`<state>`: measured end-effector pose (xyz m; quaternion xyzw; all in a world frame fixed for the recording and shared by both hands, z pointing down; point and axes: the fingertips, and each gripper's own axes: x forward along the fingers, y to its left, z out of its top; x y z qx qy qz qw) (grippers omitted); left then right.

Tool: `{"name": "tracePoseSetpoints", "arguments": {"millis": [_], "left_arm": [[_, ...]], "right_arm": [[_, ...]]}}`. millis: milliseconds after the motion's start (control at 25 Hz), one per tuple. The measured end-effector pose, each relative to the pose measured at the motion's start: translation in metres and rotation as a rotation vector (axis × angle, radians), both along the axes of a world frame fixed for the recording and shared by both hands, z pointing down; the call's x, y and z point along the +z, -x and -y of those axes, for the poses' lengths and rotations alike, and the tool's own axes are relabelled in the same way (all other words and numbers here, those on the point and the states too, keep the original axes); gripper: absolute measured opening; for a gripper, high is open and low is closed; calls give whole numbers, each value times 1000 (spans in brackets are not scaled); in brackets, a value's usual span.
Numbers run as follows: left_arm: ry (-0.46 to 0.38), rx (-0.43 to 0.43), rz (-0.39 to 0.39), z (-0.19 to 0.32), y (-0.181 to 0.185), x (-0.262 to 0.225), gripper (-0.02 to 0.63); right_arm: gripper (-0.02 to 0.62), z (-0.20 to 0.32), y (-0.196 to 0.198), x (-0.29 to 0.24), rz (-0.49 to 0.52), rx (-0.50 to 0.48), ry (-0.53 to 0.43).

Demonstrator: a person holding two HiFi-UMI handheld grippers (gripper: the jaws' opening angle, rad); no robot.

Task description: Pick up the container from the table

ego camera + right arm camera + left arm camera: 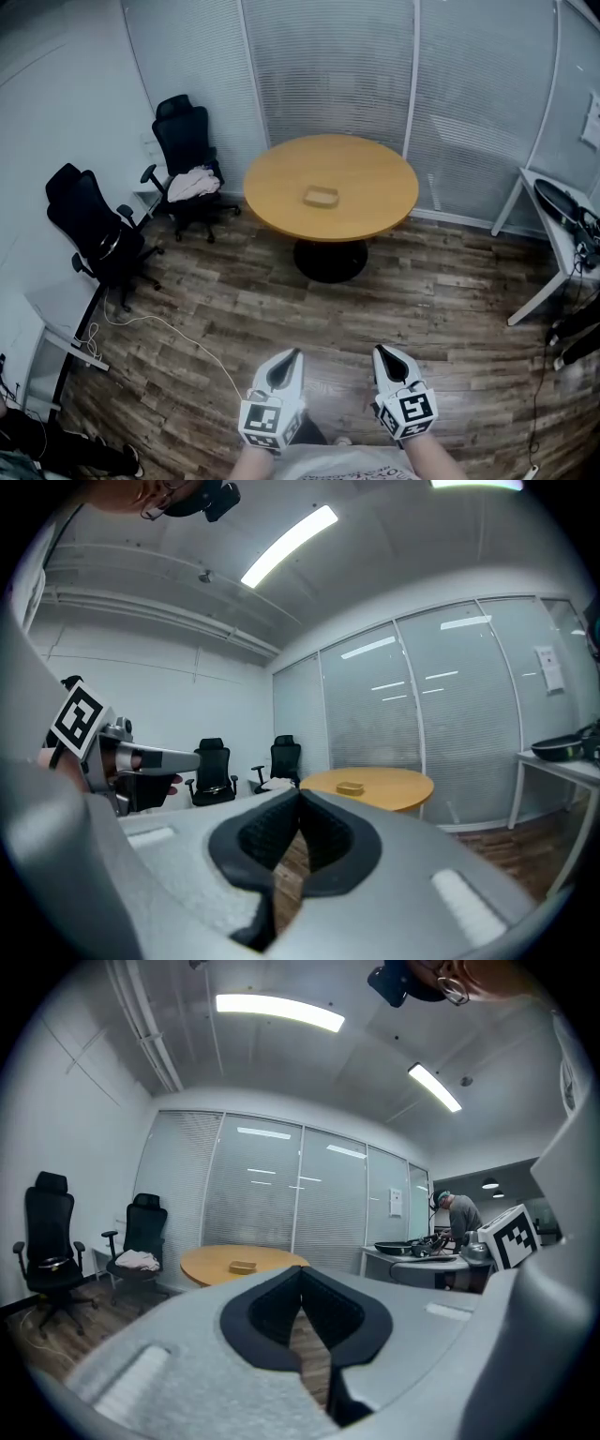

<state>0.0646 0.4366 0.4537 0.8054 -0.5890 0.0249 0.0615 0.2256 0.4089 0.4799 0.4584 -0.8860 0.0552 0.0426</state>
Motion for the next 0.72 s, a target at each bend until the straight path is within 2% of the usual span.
{"name": "tracePoseSetpoints", "arguments": {"millis": [320, 720], "left_arm": [[3, 25, -10, 85, 56, -5, 8], [-16, 75, -41, 184, 146, -18, 8]], "right_arm": [[3, 77, 58, 2, -23, 0, 26], [3, 173, 144, -13, -72, 58, -7]]}}
